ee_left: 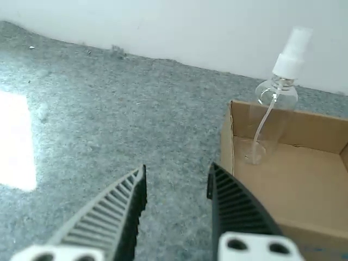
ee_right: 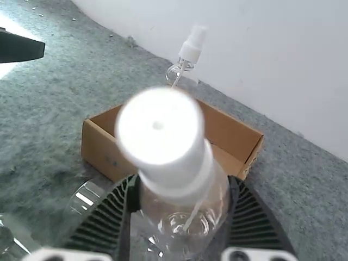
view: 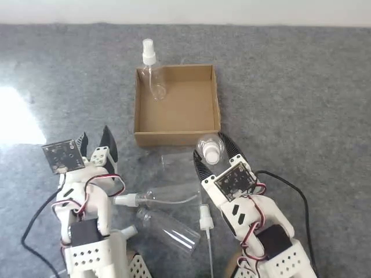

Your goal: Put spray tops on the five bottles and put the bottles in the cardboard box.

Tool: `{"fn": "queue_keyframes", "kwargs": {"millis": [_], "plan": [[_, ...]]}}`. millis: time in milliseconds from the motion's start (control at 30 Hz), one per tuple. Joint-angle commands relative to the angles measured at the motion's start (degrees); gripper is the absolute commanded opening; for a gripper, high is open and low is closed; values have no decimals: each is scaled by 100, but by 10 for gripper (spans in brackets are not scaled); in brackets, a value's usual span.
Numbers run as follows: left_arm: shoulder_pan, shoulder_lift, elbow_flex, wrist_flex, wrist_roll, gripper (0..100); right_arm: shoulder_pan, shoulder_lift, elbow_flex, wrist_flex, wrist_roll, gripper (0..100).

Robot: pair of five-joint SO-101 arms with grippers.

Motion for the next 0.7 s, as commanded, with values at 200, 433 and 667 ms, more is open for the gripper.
{"fn": "queue_keyframes", "kwargs": {"millis": [200,433,667], "plan": [[-26,-26,-22,26,-53,171,66,-119,-1081,514,-229,110],[-18,-26,-13,18,-53,172,75,-110,-1925,505,-141,110],[-18,-26,-13,18,-53,173,66,259,-2523,286,352,22]]}}
